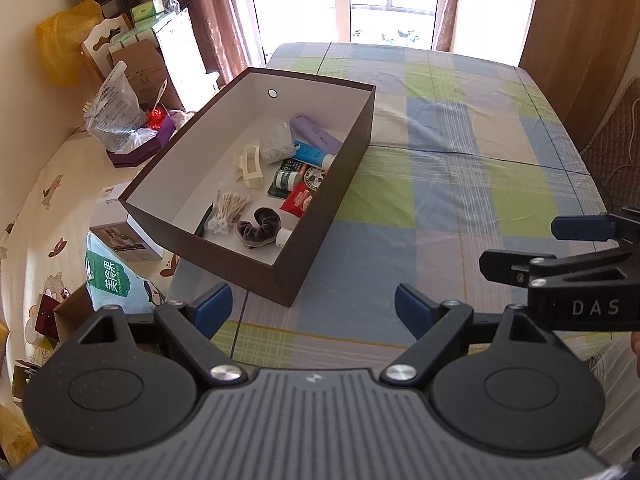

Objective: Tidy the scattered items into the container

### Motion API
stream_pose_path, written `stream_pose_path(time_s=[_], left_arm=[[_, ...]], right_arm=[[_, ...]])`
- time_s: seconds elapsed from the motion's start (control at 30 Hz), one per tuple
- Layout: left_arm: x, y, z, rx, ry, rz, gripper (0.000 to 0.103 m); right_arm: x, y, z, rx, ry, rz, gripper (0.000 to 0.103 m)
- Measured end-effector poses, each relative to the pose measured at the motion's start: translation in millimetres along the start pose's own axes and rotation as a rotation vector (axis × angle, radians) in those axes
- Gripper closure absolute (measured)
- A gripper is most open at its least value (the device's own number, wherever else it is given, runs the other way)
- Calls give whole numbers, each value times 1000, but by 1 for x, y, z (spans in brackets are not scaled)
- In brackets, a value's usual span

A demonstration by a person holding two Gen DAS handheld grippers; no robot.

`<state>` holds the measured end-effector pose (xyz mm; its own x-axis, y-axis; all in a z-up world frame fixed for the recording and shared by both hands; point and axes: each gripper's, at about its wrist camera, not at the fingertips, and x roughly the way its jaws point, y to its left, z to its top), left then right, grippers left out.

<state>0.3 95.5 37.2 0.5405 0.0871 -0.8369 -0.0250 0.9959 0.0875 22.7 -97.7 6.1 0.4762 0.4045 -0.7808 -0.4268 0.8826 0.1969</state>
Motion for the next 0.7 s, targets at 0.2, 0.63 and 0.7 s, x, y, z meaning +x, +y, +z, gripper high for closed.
stream_pose_path(time_s=[0.2, 0.63, 0.7], left_arm=[[2, -4, -4, 16, 2, 10, 17], [4, -8, -7, 31, 0, 25, 17], [4, -9, -7, 31, 0, 26, 17]], right_arm=[[0, -3, -4, 4, 1, -8, 11], [2, -1, -6, -5, 7, -4, 11], [3, -1, -7, -6, 8, -3, 11]])
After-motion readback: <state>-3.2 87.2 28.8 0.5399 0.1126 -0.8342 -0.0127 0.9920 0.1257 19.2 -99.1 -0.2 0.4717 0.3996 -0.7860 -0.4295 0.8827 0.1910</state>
